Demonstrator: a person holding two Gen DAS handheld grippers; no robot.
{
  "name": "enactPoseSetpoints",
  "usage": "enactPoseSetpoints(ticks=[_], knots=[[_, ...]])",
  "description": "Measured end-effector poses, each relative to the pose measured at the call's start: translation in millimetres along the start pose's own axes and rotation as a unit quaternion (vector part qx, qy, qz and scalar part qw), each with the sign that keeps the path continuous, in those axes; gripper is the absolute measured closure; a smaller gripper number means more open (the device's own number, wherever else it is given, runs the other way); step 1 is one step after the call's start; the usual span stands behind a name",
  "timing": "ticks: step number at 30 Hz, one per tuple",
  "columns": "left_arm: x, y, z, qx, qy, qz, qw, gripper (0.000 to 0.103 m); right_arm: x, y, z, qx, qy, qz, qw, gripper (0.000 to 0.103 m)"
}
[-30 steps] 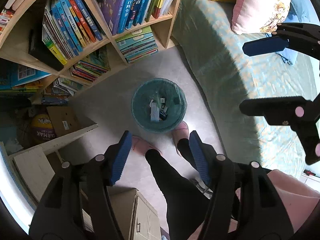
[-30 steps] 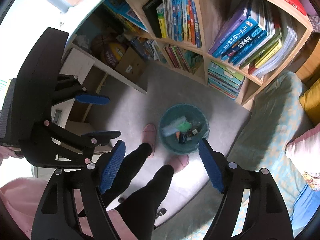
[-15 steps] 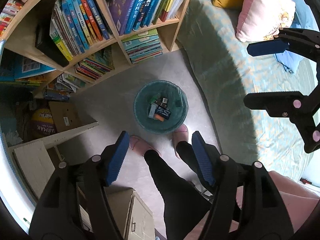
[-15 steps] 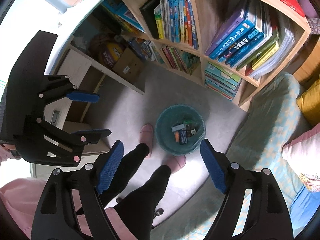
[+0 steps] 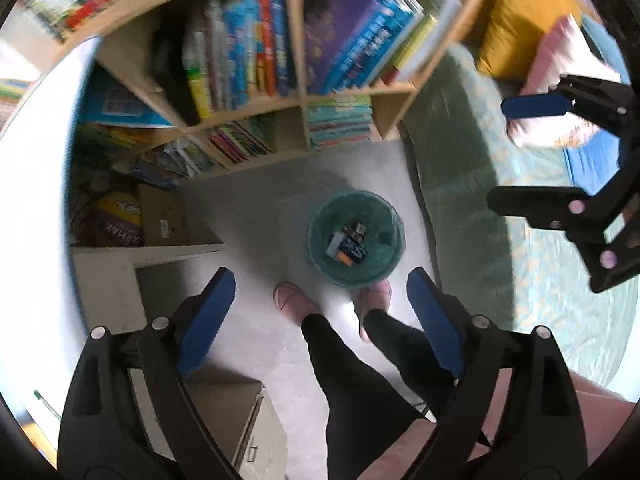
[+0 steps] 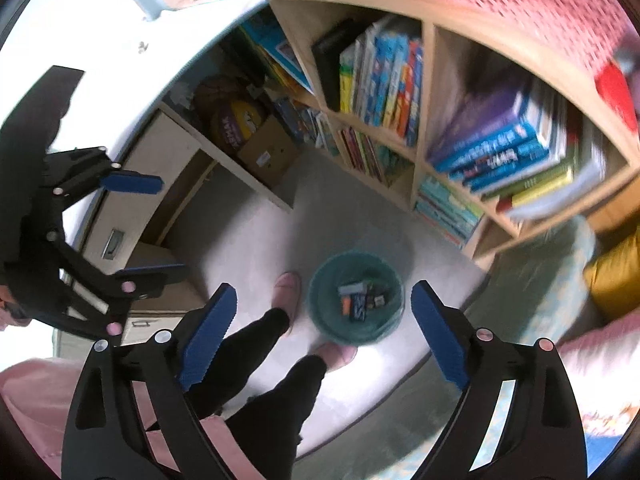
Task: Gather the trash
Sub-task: 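Bring both open tools back over the table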
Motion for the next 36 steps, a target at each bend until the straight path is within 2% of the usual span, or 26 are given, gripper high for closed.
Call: enactPoseSetpoints(ticks=[8,11,15,24,31,36], knots=[[53.4,23.3,-18.6,-0.025,0.078,0.0,0.9966,0.011,30.6,13.6,50.2,-0.034,0.049,-0.001,0.998,0.015],[77.0,28.9,-31.3,-0.031,0.116,0.002,0.9928,0.01,45.0,14.4,72.8,-0.029,0.064,0.014,0.997,0.014],[111.5,37.2,-52.0,-0.038,0.165,0.01,0.9855,0.008,72.9,18.6,99.3,-0.028,0.109,0.011,0.994,0.014],[195.2,46.2,-107.1,-0.043,0.282,0.014,0.9583,0.008,145.8,20.9,161.6,-0.023,0.204,0.017,0.979,0.014],[243.9,48.4,-138.8,-0.048,0.333,0.017,0.9416,0.008,200.2,11.3,201.5,-0.014,0.257,0.016,0.966,0.014],[275.7,47.6,-159.2,-0.055,0.362,0.006,0.9304,0.008,239.2,4.4,225.9,-0.008,0.285,0.015,0.958,0.014]])
Point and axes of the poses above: each gripper's, at about its wrist camera, not at the fingertips, and y roughly against the way its jaws point, x to its left, z to its top, the point moved 2 cm from there along -y, roughly the way its jaws point, and after that the axes turned 14 degrees about x, right-handed, at the moved point
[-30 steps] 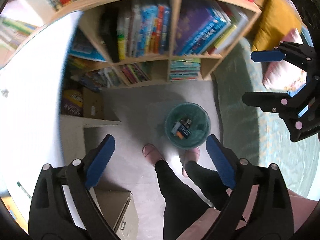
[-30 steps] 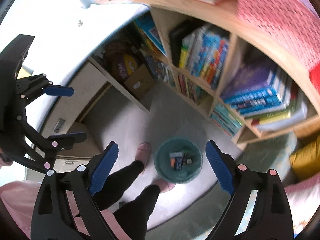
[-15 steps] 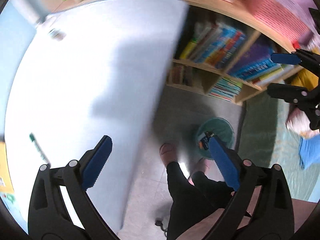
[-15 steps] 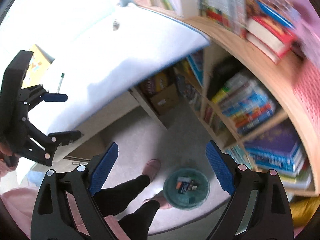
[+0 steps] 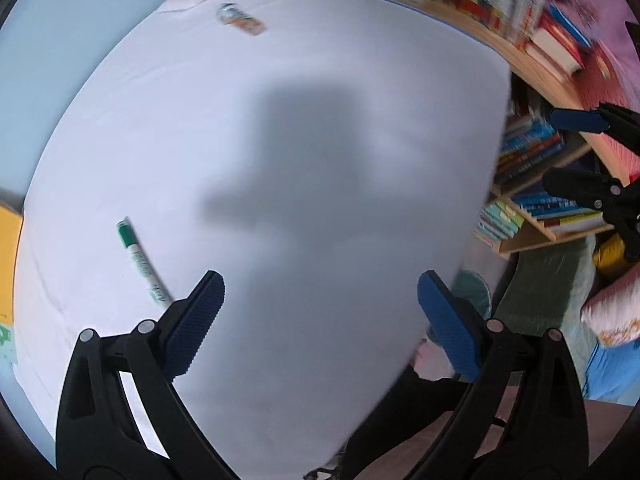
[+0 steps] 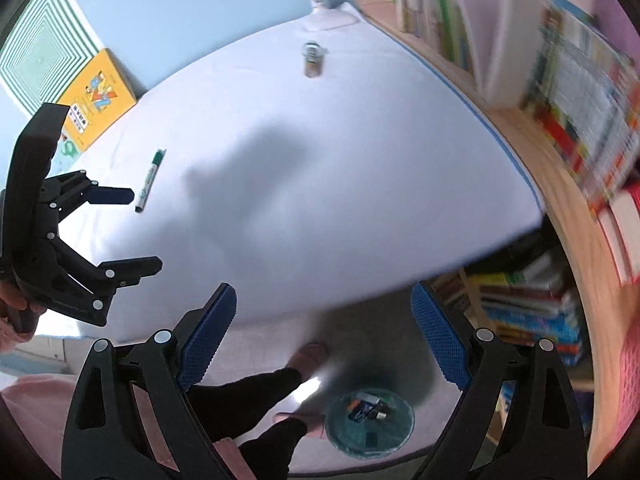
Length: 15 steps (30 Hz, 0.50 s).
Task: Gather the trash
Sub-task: 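Bring both open tools back over the table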
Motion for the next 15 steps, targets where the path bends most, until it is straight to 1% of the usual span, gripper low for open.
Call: enactPoseSetpoints(ticks=[5,8,12,15], knots=[[39.8,-1.7,2.7,0.0,0.033,-0.005,0.9994,0.008,19.7,-11.6,40.5,0.007,0.022,0.001,1.0,0.014],[64.5,-6.6,2.8,0.003,0.047,-0.016,0.9987,0.008,32.5,-21.1,67.8,0.011,0.033,0.005,0.999,0.014],[89.8,-11.0,0.8,0.007,0.072,-0.01,0.9973,0.008,46.6,-32.1,94.6,0.019,0.043,0.01,0.999,0.014],[106.5,-12.2,-2.5,0.008,0.097,-0.019,0.9951,0.008,56.6,-39.3,112.3,0.026,0.062,0.015,0.998,0.014]])
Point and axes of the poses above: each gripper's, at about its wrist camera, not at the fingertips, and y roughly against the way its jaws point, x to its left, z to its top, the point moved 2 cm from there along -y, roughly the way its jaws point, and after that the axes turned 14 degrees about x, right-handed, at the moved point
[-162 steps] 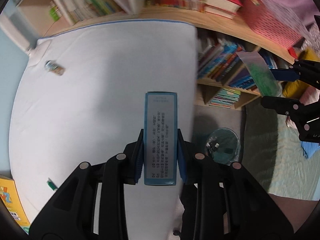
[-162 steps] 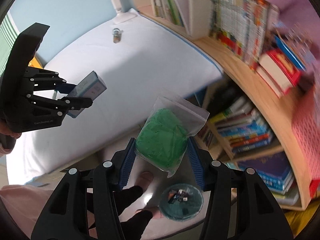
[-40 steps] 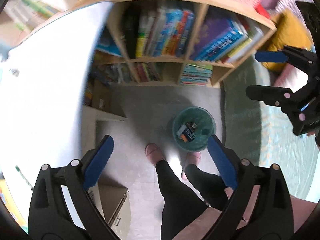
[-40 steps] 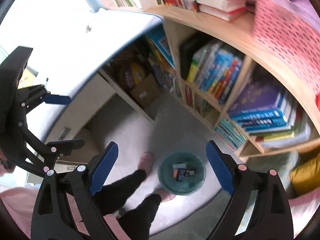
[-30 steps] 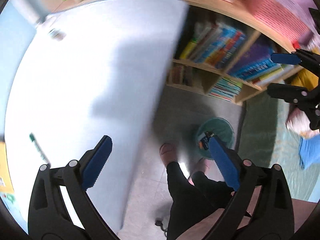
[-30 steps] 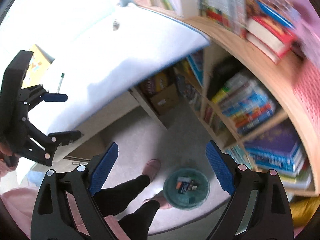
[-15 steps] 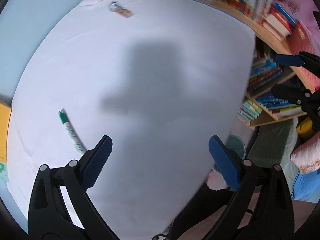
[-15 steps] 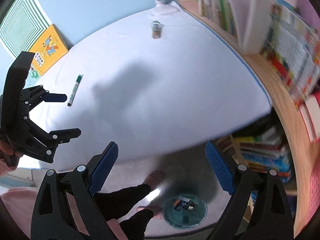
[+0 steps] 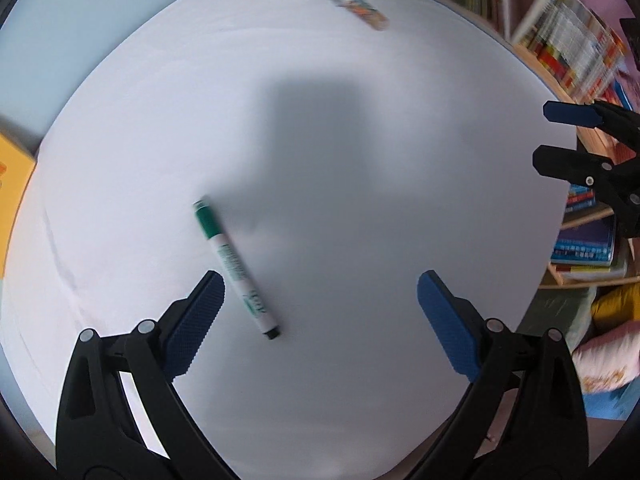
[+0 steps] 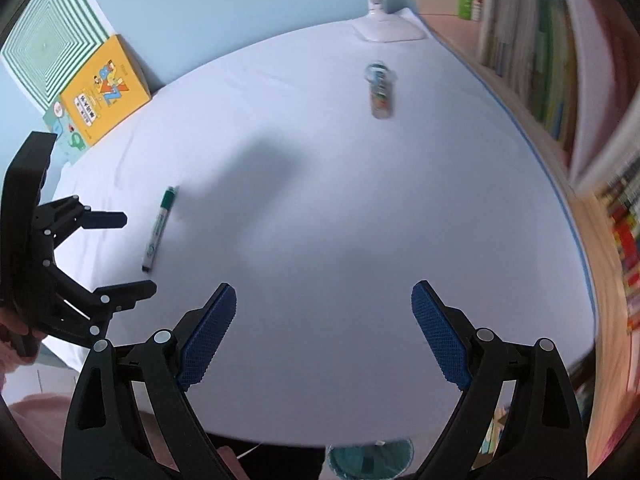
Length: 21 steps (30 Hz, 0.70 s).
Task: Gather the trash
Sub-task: 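Bring both open tools back over the table, then grasp the green marker with the left tool while the right tool grasps the clear-capped tube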
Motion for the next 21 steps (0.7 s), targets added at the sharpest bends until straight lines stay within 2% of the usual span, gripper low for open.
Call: enactPoseSetpoints(ticks=[9,21], knots=[[35.8,-9.2,-1.4,0.006,0.078,-0.006,0.9969,0.008,5.6,-18.4,53.6,0.022,0.066,0.002,0.998,0.014],[65.3,-21.1,-0.1,0.023,0.211,-0.014,0.9771,0.008,-20.7,-35.7,127.6,0.047,0.138,0.011,0.989,0.014]])
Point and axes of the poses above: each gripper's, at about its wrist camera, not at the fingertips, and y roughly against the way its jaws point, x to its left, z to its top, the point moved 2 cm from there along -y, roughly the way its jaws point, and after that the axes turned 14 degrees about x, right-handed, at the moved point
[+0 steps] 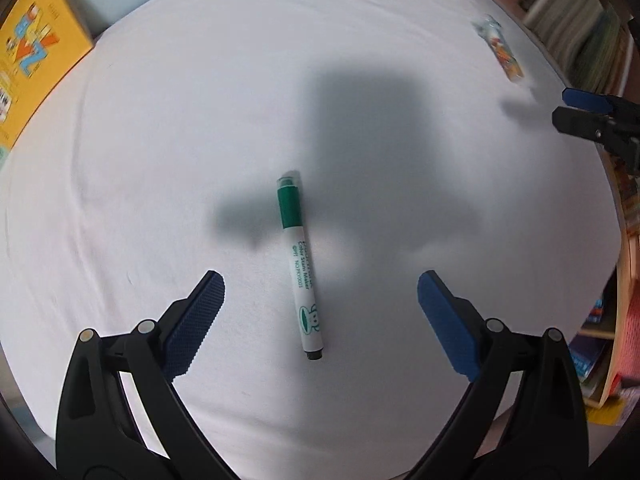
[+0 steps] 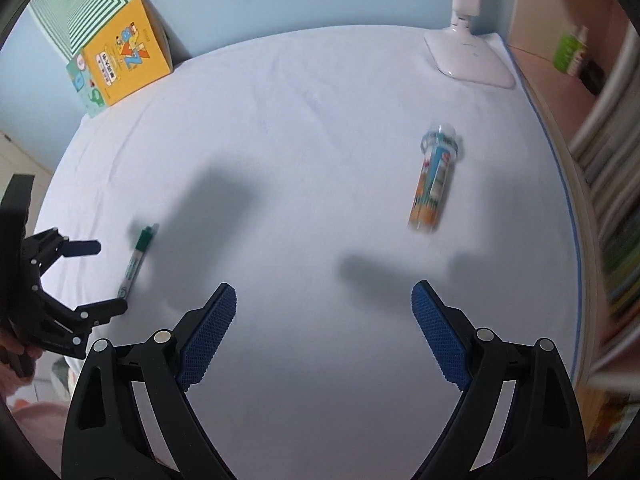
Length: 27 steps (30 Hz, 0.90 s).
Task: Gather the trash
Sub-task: 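Grasp the green marker with the left tool while the right tool grasps the clear-capped tube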
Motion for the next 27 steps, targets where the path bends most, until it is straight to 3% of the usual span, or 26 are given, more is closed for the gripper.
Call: enactPoseSetpoints(ticks=[16,21,23,27], knots=[[14.4,-15.8,12.5,0.016,0.08,-0.003,0.9967,0.009,-32.7,-15.5,47.7,0.035,0.06,-0.011,0.998,0.014],[13.2,-24.6,36.3,0.025,0.089,-0.01,0.9956,0.02,-44.6,-26.2,59.3,0.056,0.065,-0.026,0.996,0.014],[15.7,-28.2,41.7,0.03,0.092,-0.01,0.9952,0.03,-47.6,-32.1,62.4,0.065,0.062,-0.031,0.996,0.014],[24.3,-33.5,48.6,0.036,0.103,-0.016,0.9939,0.037,-51.2,-47.3,67.1,0.085,0.055,-0.047,0.994,0.021]])
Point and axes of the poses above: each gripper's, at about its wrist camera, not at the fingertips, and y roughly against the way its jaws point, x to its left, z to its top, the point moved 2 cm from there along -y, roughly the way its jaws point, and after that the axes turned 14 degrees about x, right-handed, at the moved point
